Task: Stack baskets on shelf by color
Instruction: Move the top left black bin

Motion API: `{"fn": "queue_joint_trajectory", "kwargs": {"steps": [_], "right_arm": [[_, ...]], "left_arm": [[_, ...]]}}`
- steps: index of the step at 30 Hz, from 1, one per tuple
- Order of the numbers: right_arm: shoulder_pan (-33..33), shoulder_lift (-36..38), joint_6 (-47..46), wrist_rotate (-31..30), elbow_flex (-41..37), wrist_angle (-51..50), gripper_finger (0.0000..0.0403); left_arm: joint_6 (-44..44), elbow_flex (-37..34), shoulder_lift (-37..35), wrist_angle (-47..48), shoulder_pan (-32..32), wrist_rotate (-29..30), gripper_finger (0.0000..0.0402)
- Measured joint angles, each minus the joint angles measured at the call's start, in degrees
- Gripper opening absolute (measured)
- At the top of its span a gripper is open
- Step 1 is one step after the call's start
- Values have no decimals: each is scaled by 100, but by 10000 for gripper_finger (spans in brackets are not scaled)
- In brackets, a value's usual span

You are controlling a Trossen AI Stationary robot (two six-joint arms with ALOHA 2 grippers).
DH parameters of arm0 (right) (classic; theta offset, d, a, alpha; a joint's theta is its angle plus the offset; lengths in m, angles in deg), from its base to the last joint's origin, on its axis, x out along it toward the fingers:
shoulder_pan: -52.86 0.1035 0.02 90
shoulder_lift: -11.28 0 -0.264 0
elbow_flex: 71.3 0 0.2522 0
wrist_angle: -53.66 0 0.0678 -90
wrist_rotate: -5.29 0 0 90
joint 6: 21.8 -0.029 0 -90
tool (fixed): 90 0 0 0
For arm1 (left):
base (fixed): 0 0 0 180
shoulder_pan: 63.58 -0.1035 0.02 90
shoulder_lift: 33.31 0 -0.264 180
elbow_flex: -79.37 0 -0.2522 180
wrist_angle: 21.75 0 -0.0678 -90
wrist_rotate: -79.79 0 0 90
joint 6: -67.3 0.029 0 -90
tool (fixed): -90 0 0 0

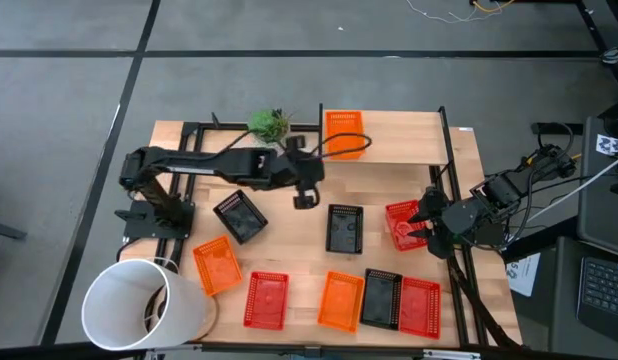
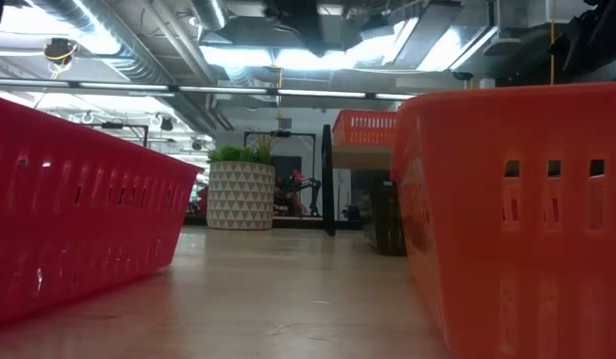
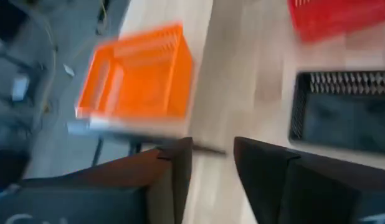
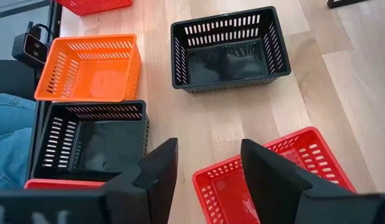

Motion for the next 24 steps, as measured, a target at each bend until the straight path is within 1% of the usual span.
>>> {"fn": "queue_joint_trajectory", "kwargs": {"steps": [2, 6, 8, 10, 12, 16, 18, 20, 24], "right_arm": [[0, 0, 0, 0, 0, 1, 178], [-1, -1, -28, 0, 0, 4, 178], [0, -8, -22, -1, 0, 4, 178], [0, -14, -19, -2, 0, 6, 178], [1, -30, -17, -2, 0, 11, 178], [-1, -92, -19, -2, 0, 21, 178], [1, -138, -19, -2, 0, 21, 178], [1, -191, -19, -2, 0, 19, 178], [1, -311, -39, -2, 0, 28, 178]], "left_arm": [[-672, -2, -162, 923, 104, -165, 134], [-2108, -3, -268, 2623, 292, -1090, 153], [-2733, -9, -258, 3235, 444, -1361, 154], [-3163, -87, -243, 3640, 649, -1399, 155], [-3328, -270, -211, 3824, 833, -1459, 155], [-3803, -786, -225, 3831, 1003, -2186, 155], [-3923, -1113, -214, 3798, 996, -2327, 155], [-3926, -1500, -221, 3679, 934, -2346, 155], [-3865, -2283, -215, 3295, 546, -2576, 155]]}}
